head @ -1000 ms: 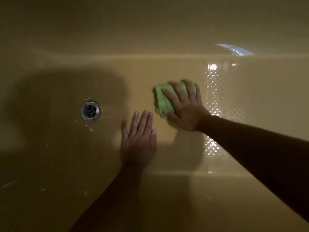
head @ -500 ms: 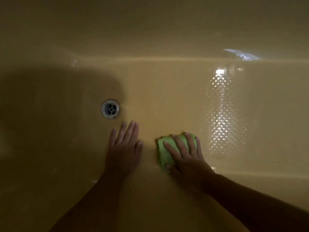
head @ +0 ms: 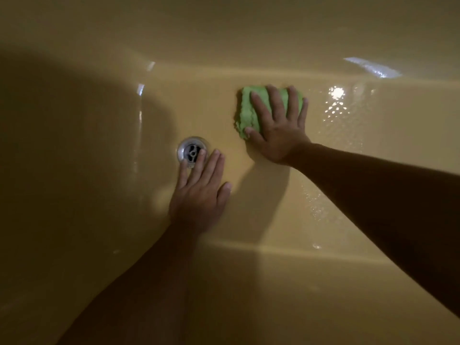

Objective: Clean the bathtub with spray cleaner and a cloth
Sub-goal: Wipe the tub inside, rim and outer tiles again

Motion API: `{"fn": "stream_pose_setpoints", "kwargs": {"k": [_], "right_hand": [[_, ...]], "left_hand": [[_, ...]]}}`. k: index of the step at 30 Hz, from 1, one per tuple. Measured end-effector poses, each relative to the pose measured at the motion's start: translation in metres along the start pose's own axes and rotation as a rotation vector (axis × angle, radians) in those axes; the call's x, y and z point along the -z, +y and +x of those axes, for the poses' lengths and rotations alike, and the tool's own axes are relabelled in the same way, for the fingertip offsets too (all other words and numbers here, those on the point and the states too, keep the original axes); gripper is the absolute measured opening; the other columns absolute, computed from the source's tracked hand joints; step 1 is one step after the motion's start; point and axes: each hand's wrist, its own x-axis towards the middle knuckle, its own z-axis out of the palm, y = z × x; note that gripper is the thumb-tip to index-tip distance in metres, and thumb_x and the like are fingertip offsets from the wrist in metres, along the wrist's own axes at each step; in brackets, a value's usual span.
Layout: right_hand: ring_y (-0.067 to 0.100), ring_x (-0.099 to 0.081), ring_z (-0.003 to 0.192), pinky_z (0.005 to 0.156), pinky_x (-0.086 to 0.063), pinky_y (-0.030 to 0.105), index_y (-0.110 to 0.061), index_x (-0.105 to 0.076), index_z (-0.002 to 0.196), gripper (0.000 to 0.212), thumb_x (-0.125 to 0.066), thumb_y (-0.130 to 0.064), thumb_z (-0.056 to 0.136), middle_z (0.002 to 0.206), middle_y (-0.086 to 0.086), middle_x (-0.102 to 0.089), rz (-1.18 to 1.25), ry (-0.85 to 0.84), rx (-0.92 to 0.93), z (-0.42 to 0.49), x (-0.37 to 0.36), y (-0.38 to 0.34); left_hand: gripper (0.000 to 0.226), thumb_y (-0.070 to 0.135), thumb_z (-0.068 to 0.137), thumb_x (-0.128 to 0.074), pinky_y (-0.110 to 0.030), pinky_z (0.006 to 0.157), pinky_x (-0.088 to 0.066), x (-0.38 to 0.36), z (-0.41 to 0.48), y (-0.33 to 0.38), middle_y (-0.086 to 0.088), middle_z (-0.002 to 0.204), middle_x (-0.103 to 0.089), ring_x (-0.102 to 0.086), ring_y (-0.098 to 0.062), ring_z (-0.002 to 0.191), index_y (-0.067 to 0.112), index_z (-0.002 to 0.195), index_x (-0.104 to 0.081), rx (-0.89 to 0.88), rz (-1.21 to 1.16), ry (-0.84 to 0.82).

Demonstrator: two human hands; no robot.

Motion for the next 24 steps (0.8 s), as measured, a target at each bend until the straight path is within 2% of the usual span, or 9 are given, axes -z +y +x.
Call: {"fn": "stream_pose_setpoints", "kwargs": {"k": [1,5,9,13,15,17,19,21,24], "right_hand": [[0.054,0.006,0.154,0.117,0.01,0.072,-0.03,-0.01,0.166,0.078,-0.029,-0.065,0.099,0.173,0.012,-0.004,-0.007,0.008,-0.014,-0.002,-0.003,-0.004],[0.059,-0.014,0.151,0.114,-0.008,0.079,-0.025,-0.023,0.163,0.074,-0.033,-0.062,0.1,0.168,0.019,-0.026,0.0,-0.005,0.043,-0.068,-0.026,-0.024],[0.042,0.014,0.156,0.12,0.012,0.066,-0.036,0.002,0.164,0.074,-0.019,-0.068,0.101,0.173,0.007,-0.004,0.092,-0.246,0.044,-0.166,-0.037,-0.066],[0.037,0.023,0.155,0.119,0.021,0.059,-0.042,0.009,0.163,0.074,-0.02,-0.071,0.101,0.173,0.004,0.002,0.099,-0.349,0.086,-0.2,-0.038,-0.086],[0.037,0.022,0.155,0.119,0.022,0.056,-0.043,0.009,0.162,0.074,-0.022,-0.071,0.101,0.174,0.004,-0.001,0.102,-0.335,0.116,-0.186,-0.034,-0.081],[0.046,0.001,0.157,0.122,0.004,0.067,-0.037,-0.009,0.164,0.073,-0.027,-0.067,0.101,0.171,0.01,-0.017,0.095,-0.277,0.104,-0.153,-0.036,-0.075],[0.055,-0.019,0.15,0.116,-0.015,0.077,-0.028,-0.028,0.162,0.072,-0.034,-0.064,0.1,0.166,0.016,-0.031,0.06,-0.166,0.052,-0.101,-0.041,-0.07],[0.057,-0.016,0.151,0.115,-0.011,0.077,-0.027,-0.026,0.163,0.073,-0.036,-0.063,0.1,0.169,0.016,-0.025,0.006,-0.057,0.013,-0.042,-0.032,-0.068],[0.05,0.012,0.155,0.119,0.011,0.068,-0.033,-0.002,0.166,0.076,-0.032,-0.064,0.103,0.174,0.009,0.004,-0.016,-0.049,-0.04,0.021,-0.008,-0.066]], "left_hand": [[0.066,0.049,0.108,-0.027,-0.055,0.126,-0.014,-0.001,0.0,-0.002,0.001,0.171,-0.019,-0.009,-0.02,0.16,0.015,0.165,-0.022,-0.011,-0.004,0.002],[0.068,0.053,0.108,-0.024,-0.052,0.128,-0.014,0.002,-0.007,-0.019,-0.001,0.172,-0.018,-0.009,-0.02,0.16,0.015,0.165,-0.021,-0.069,-0.02,-0.074],[0.068,0.058,0.108,-0.016,-0.053,0.128,-0.007,0.009,-0.029,-0.048,0.004,0.173,-0.01,-0.003,-0.018,0.16,0.021,0.166,-0.013,-0.079,-0.038,-0.152],[0.071,0.06,0.108,-0.011,-0.05,0.129,-0.004,0.015,-0.035,-0.059,0.003,0.173,-0.004,0.002,-0.017,0.16,0.021,0.166,-0.004,-0.084,-0.028,-0.194],[0.072,0.061,0.107,-0.008,-0.05,0.129,-0.003,0.017,-0.034,-0.057,0.002,0.173,-0.003,0.002,-0.018,0.16,0.02,0.166,-0.004,-0.075,-0.045,-0.203],[0.073,0.06,0.107,-0.007,-0.053,0.128,-0.006,0.017,-0.035,-0.056,0.001,0.173,-0.007,-0.001,-0.018,0.16,0.018,0.166,-0.008,-0.046,-0.035,-0.195],[0.072,0.059,0.107,-0.013,-0.054,0.128,-0.006,0.016,-0.036,-0.056,0.001,0.173,-0.011,-0.005,-0.017,0.16,0.018,0.166,-0.01,-0.018,-0.035,-0.172],[0.071,0.057,0.107,-0.016,-0.054,0.128,-0.006,0.015,-0.035,-0.057,0.001,0.172,-0.013,-0.006,-0.016,0.16,0.017,0.166,-0.011,-0.016,-0.032,-0.163],[0.072,0.058,0.108,-0.013,-0.054,0.128,-0.007,0.014,-0.035,-0.059,0.001,0.173,-0.012,-0.005,-0.017,0.16,0.016,0.166,-0.01,-0.037,-0.027,-0.147]]}}
